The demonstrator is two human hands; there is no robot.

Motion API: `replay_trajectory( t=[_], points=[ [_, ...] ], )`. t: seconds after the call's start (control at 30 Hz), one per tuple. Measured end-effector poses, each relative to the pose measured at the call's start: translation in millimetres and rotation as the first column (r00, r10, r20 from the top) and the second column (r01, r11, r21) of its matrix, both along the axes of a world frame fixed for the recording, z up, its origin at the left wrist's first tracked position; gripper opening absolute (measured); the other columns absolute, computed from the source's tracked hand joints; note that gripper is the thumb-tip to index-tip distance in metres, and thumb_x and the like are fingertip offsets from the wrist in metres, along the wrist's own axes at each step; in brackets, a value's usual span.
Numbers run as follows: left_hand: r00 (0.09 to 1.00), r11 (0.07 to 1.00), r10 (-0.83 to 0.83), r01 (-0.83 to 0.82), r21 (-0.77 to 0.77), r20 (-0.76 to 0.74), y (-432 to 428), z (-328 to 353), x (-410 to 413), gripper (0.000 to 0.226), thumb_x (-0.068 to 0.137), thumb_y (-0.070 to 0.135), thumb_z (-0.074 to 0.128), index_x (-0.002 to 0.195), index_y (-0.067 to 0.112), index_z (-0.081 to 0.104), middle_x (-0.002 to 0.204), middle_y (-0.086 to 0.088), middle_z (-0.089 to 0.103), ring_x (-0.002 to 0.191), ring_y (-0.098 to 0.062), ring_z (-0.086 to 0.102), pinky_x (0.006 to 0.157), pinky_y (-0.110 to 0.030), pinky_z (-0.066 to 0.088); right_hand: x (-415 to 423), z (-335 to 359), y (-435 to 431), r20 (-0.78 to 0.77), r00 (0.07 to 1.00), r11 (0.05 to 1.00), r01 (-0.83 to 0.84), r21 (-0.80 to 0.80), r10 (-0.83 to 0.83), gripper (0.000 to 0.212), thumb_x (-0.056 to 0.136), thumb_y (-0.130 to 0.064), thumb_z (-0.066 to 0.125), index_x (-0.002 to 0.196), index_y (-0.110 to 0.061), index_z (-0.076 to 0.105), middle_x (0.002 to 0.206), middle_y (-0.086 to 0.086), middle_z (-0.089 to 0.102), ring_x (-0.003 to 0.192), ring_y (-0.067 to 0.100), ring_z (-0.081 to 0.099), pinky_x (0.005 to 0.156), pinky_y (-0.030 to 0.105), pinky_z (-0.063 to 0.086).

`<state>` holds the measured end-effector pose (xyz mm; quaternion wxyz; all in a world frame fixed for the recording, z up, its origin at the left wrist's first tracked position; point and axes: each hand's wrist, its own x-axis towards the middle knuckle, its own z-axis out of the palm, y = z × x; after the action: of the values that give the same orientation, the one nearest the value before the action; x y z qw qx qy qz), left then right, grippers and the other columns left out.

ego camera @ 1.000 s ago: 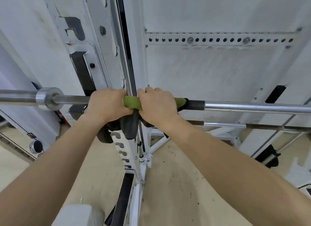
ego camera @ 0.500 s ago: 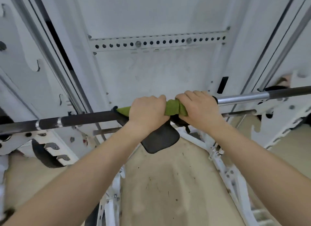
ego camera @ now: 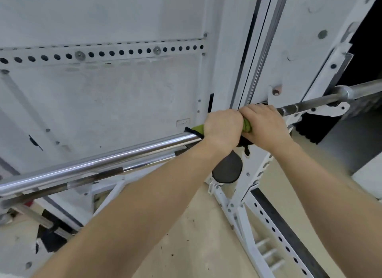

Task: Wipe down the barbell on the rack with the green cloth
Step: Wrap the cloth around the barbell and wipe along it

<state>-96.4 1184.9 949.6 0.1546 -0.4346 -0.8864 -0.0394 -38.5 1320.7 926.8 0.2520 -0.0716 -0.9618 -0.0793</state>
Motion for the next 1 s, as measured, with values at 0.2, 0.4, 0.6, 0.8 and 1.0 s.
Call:
replay_trajectory(
  t=[0.2,0.4,0.6,0.8,1.0],
  points=[
    [0.998,0.999,0.045,-0.046,-0.027,-0.035,-23,-5,-9,0.006,0.091,0.018,0.057,0.093,0.017,0.051,0.068,0.003,0.042,0.051,-0.016,0.037,0.044,-0.029,0.017,-12,-14,-27,-0.139,0.99,0.998,0.005,-0.055,-0.012,0.033,0.064,-0.018,0.068,0.098,-0.015,0.067,0.09,0.006,0.065,0.086,0.035,0.059,0.079,0.044,0.044],
    [0.978,0.978,0.195,-0.199,-0.054,-0.074,-141,-11,-29,0.008,0.088,0.022,0.054,0.085,0.02,0.047,0.062,0.004,0.034,0.046,-0.016,0.031,0.045,-0.028,0.02,-35,-19,-142,-0.227,0.959,0.986,-0.162,0.046,0.169,0.025,0.067,-0.021,0.067,0.092,-0.015,0.068,0.083,0.006,0.064,0.075,0.033,0.059,0.071,0.042,0.043],
    [0.896,0.912,0.389,-0.407,-0.045,-0.213,-338,-18,-48,0.017,0.087,0.038,0.051,0.085,0.021,0.051,0.057,0.006,0.036,0.045,-0.019,0.037,0.045,-0.027,0.023,-65,-10,-334,-0.155,0.92,0.933,-0.35,0.088,0.36,0.019,0.071,-0.014,0.073,0.088,-0.013,0.065,0.075,0.007,0.061,0.065,0.031,0.06,0.061,0.039,0.044],
    [0.855,0.88,0.44,-0.472,-0.059,-0.274,-491,-13,-51,0.022,0.087,0.042,0.052,0.089,0.02,0.056,0.062,0.005,0.054,0.052,-0.022,0.054,0.048,-0.029,0.031,-84,4,-479,-0.042,0.892,0.891,-0.445,0.089,0.45,0.028,0.066,-0.011,0.08,0.088,-0.014,0.064,0.07,0.004,0.06,0.057,0.028,0.06,0.052,0.031,0.029],
    [0.819,0.827,0.503,-0.549,-0.121,-0.276,-586,-7,-49,0.032,0.084,0.047,0.063,0.084,0.018,0.05,0.072,0.001,0.063,0.063,-0.024,0.063,0.054,-0.031,0.031,-98,14,-564,0.017,0.812,0.812,-0.584,-0.004,0.584,0.02,0.086,-0.023,0.065,0.105,-0.019,0.059,0.089,0.003,0.061,0.076,0.027,0.061,0.057,0.034,0.032]
  ],
)
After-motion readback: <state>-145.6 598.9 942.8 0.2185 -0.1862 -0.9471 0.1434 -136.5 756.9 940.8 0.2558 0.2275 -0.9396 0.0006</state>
